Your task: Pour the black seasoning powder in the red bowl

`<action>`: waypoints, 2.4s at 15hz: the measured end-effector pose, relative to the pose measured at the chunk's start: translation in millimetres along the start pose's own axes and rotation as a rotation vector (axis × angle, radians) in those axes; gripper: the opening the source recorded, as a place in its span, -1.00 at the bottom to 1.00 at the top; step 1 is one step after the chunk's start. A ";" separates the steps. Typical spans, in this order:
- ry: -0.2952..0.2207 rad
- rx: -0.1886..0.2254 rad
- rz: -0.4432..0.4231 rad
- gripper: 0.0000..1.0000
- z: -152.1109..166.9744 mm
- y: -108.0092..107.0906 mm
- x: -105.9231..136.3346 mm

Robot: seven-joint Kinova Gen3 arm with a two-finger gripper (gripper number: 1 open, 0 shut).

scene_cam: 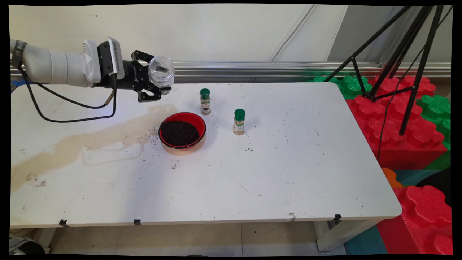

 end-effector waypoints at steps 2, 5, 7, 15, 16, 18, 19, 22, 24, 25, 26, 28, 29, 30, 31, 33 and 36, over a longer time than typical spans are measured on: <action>0.003 -0.011 -0.060 -1.00 -1.6 -1.7 0.3; 0.009 -0.032 -0.137 -1.00 -3.5 -3.4 -0.4; 0.014 -0.048 -0.176 -1.00 -4.5 -4.3 -1.7; 0.040 -0.099 -0.254 -1.00 -6.0 -11.0 -9.5; 0.045 -0.106 -0.260 -1.00 -6.1 -13.0 -10.9; 0.055 -0.120 -0.269 -1.00 -5.8 -17.1 -13.6; 0.062 -0.130 -0.273 -1.00 -5.4 -19.6 -15.0; 0.083 -0.160 -0.275 -1.00 -2.7 -27.9 -19.6; 0.093 -0.176 -0.271 -1.00 -0.1 -34.8 -23.9; 0.097 -0.184 -0.270 -1.00 1.1 -38.8 -26.5; 0.100 -0.191 -0.270 -1.00 2.2 -42.4 -28.8; 0.106 -0.208 -0.279 -1.00 3.3 -49.6 -35.4; 0.107 -0.216 -0.286 -1.00 3.5 -52.0 -38.4; 0.110 -0.225 -0.294 -1.00 3.7 -54.7 -42.0; 0.113 -0.233 -0.304 -1.00 3.9 -57.3 -45.7; 0.115 -0.243 -0.326 -1.00 4.1 -61.7 -53.5; 0.116 -0.257 -0.367 -1.00 5.6 -67.2 -66.1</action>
